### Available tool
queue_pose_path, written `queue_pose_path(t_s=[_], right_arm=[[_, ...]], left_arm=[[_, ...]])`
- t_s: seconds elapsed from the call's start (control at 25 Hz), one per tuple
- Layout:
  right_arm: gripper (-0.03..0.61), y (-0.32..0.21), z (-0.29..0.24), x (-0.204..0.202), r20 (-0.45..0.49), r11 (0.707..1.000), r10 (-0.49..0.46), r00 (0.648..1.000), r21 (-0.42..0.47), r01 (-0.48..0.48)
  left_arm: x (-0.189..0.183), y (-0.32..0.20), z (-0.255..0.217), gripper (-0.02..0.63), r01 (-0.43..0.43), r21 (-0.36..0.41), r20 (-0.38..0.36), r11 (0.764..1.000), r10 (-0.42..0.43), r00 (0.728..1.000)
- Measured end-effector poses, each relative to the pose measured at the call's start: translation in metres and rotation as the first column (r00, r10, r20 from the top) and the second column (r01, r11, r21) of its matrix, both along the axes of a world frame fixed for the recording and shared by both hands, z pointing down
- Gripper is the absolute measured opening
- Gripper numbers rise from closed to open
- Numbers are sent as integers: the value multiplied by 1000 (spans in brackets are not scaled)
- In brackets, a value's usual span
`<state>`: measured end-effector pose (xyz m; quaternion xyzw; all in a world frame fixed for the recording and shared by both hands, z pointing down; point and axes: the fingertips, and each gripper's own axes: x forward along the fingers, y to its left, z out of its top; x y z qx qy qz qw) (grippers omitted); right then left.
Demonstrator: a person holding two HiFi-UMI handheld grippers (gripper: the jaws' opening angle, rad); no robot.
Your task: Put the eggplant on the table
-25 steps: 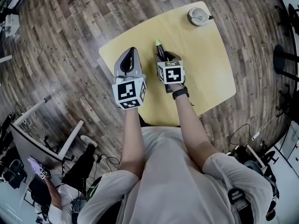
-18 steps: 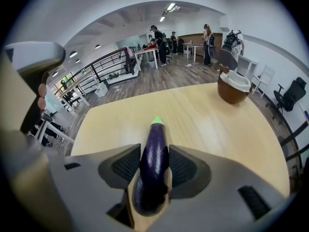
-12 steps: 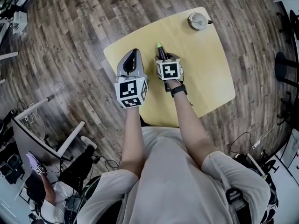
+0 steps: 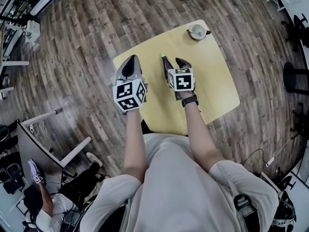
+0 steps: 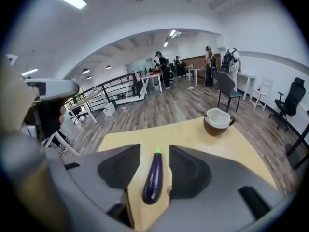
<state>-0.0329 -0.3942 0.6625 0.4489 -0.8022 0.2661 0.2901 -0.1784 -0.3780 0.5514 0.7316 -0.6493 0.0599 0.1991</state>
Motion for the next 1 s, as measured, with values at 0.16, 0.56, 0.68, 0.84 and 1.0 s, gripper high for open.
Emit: queue_pose_path(t_s=[0.16,0.56,0.68,0.84,1.0], right_arm=[[163,0,-51,6,30,990,-11,999,140,7],[79,10,-175,20,144,914,-26,989,404,-35],[57,16,-214,24,166,875,-40,985,482,-45],[32,31,-257,33,159,824,-36,987,563,-61],[21,50,-285,40,157,782,-30,987,618,-75]], left_arm=[[6,10,-30,6,-10,53,28,999,9,1000],[7,37,-112,6,-4,199,102,980,-16,995],[7,47,-133,6,3,241,115,971,-31,993],[10,60,-162,6,-2,297,124,955,-36,992],[14,75,-181,8,-13,333,131,943,-33,991]])
